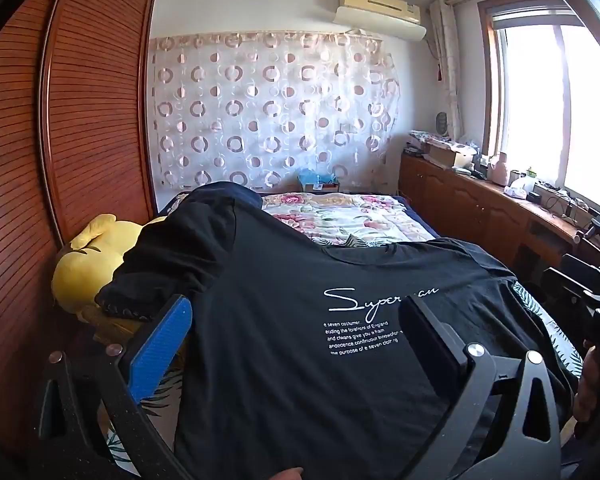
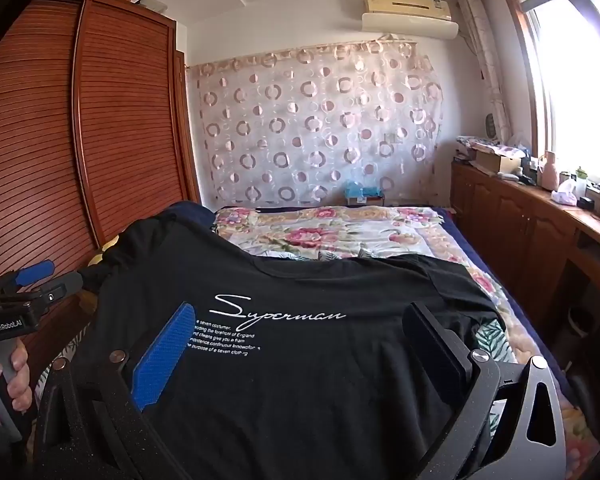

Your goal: Fold small clothes

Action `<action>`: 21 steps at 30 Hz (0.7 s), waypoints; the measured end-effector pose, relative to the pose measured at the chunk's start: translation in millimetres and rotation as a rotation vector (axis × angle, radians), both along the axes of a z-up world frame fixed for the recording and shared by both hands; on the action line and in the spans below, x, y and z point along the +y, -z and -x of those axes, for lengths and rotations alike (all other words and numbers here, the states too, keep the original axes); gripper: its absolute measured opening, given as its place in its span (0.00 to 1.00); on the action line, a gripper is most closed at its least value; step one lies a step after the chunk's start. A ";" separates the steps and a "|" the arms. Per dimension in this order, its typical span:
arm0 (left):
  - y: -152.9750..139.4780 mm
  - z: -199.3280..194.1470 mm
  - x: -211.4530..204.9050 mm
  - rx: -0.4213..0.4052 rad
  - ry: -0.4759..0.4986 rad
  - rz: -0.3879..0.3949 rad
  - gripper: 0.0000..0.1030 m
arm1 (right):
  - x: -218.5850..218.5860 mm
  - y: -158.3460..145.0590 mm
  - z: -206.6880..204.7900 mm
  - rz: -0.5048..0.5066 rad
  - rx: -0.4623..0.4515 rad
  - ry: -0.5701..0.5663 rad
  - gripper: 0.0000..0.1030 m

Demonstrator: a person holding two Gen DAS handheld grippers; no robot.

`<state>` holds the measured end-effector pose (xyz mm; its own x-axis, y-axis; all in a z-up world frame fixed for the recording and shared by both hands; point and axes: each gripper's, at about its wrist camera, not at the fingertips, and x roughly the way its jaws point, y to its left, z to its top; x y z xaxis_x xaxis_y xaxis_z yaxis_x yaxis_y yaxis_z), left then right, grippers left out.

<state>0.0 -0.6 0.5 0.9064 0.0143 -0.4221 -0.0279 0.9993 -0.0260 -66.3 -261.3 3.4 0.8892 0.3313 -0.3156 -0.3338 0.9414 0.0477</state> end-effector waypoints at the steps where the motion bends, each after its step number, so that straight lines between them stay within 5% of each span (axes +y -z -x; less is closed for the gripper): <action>1: 0.2 -0.1 -0.5 0.003 0.000 -0.008 1.00 | 0.0 0.1 0.0 0.000 -0.004 0.000 1.00; 21: -3.2 4.1 3.8 -0.005 -0.004 -0.008 1.00 | 3.3 0.9 -2.8 -0.007 0.007 -0.007 1.00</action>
